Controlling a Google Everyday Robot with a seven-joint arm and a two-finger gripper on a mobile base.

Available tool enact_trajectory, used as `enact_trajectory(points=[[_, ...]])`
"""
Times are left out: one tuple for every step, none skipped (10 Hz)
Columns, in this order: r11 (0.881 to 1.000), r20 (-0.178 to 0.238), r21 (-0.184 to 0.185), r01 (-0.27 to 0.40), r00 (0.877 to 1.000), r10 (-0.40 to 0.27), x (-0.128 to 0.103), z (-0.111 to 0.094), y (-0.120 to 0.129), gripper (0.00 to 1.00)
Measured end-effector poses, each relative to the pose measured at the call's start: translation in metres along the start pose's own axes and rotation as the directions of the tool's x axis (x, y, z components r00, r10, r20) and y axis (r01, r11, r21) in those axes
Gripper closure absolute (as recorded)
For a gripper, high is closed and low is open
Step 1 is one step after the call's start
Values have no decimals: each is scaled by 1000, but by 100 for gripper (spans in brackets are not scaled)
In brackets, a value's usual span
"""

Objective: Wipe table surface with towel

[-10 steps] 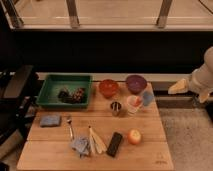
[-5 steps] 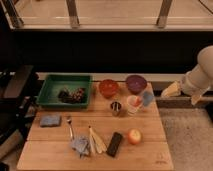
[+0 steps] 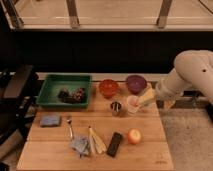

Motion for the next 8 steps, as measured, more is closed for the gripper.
enact_trajectory(points=[[999,19,33,20,1000,-21,-6,7,-17,20],[996,43,79,40,998,-43,-13,18,-37,20],[992,58,114,46,997,-53,-19,31,-52,20],[990,60,140,29,997,-38,-27,50,-62,20],[989,68,150,10,997,-21,-35,67,-64,20],[988,74,153,8,997,-20,-40,76,-65,20],[988,77,154,8,997,-20,-43,79,-66,20],[988,77,154,7,997,-19,-43,79,-66,20]])
